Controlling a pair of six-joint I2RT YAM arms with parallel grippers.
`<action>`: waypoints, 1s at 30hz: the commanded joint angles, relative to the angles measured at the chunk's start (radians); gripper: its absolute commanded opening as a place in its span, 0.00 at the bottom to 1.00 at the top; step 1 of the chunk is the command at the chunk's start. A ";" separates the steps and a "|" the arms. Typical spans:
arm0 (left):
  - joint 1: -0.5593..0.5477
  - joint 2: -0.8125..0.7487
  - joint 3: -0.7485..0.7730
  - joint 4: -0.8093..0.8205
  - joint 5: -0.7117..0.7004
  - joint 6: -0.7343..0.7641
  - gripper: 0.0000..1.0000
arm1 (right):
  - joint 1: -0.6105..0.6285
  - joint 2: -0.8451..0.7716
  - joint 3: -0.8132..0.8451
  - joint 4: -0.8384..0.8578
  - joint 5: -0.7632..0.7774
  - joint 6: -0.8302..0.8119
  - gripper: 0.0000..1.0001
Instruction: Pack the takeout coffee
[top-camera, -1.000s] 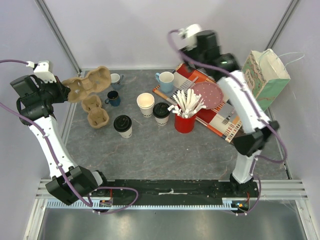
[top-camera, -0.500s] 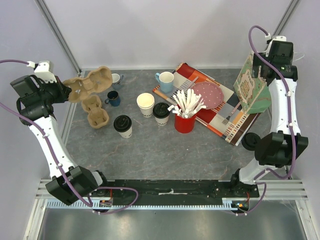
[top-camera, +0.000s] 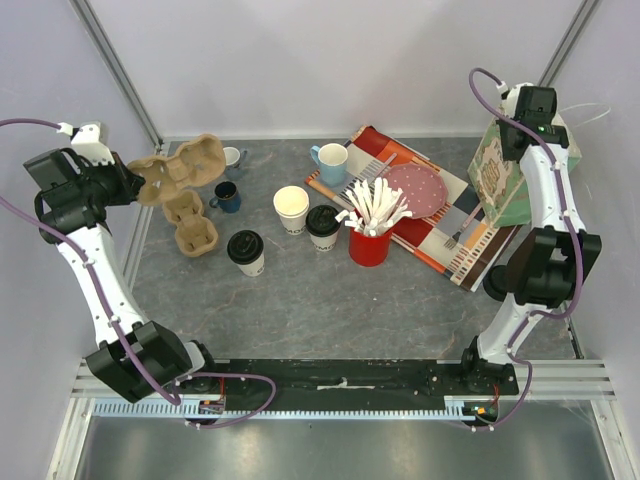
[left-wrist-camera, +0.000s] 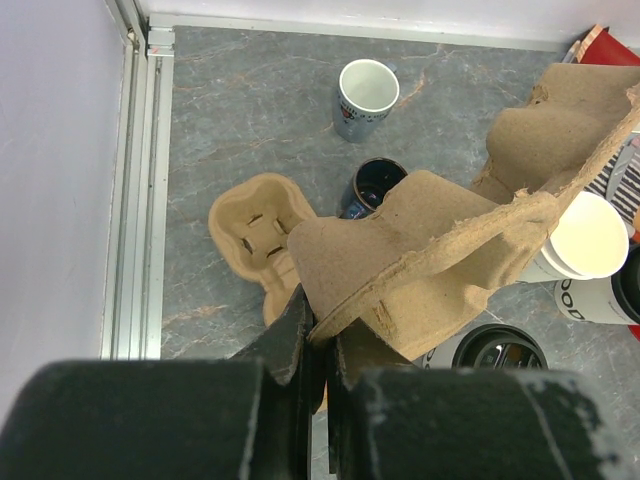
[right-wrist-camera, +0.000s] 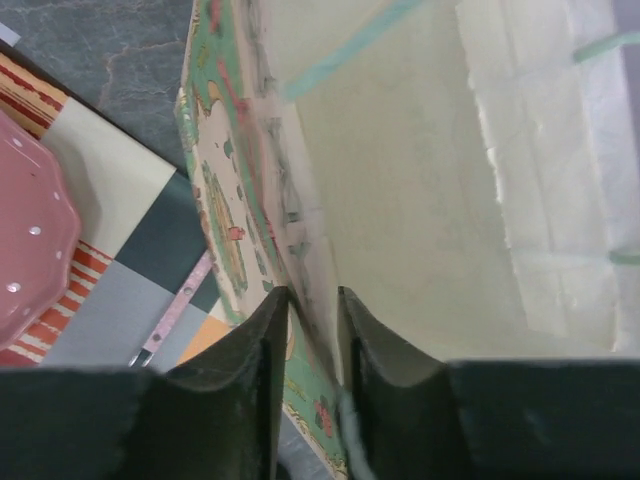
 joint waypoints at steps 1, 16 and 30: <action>0.006 -0.008 0.049 0.008 0.005 0.033 0.02 | -0.002 -0.033 0.025 0.037 -0.030 -0.026 0.26; 0.006 -0.040 0.042 -0.009 0.023 0.028 0.02 | 0.079 -0.450 -0.055 0.221 -0.075 -0.060 0.00; 0.006 -0.077 0.034 -0.038 0.050 0.007 0.02 | 0.378 -0.664 -0.003 0.214 -1.104 0.095 0.00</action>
